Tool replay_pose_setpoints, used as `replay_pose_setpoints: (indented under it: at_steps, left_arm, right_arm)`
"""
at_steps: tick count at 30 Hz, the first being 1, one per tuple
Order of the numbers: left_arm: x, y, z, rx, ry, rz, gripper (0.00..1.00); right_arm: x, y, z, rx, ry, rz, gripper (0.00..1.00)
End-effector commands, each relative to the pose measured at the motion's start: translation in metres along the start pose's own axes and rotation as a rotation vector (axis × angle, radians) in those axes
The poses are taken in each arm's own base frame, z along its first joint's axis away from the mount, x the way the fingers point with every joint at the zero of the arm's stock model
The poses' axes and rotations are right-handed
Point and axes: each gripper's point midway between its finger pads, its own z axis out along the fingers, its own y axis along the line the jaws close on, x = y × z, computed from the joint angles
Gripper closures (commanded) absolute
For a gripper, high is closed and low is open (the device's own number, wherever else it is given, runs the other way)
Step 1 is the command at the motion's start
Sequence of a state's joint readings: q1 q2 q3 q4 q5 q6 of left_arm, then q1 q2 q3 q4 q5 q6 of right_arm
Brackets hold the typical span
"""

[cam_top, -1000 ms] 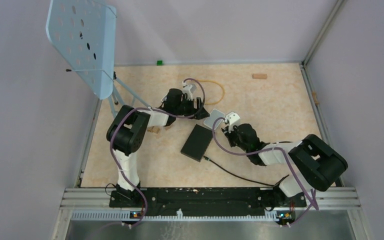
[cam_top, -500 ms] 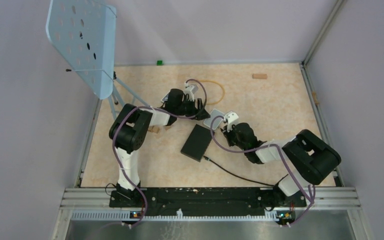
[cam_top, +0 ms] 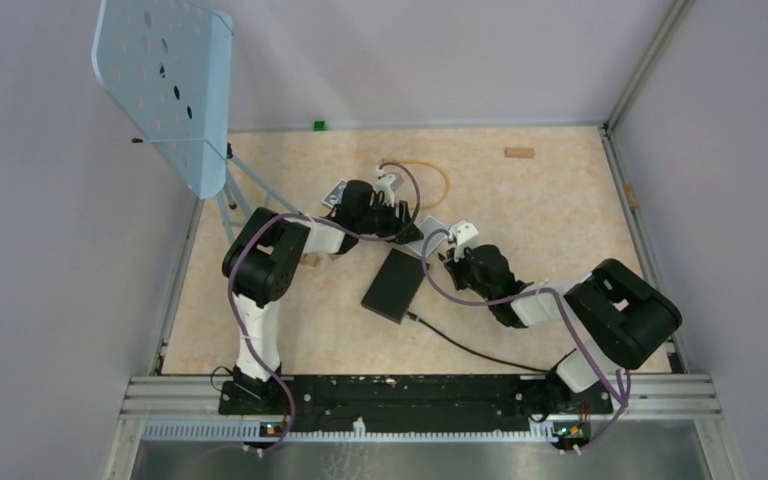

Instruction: Insert the plug into the switch port

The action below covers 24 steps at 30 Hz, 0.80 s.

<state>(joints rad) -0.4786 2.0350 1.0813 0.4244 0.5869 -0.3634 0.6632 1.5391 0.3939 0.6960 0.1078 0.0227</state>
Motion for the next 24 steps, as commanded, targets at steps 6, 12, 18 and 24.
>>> replay_pose_setpoints:
  at_steps: [6, 12, 18, 24]
  left_arm:
    - [0.015, 0.007, 0.006, -0.011, 0.044, 0.01, 0.47]
    - [0.019, 0.004, 0.009, 0.002, 0.057, 0.022, 0.46]
    - [0.022, -0.001, 0.011, 0.022, 0.067, 0.029, 0.46]
    - [0.026, -0.003, 0.012, 0.031, 0.079, 0.034, 0.47]
  right_arm:
    - [-0.026, -0.002, 0.003, 0.007, -0.09, 0.03, 1.0]
    - [-0.026, -0.004, 0.007, 0.024, -0.077, 0.026, 1.0]
    - [-0.022, -0.006, 0.01, 0.034, -0.063, 0.02, 1.0]
    - [-0.024, -0.004, 0.012, 0.023, -0.072, 0.022, 1.0]
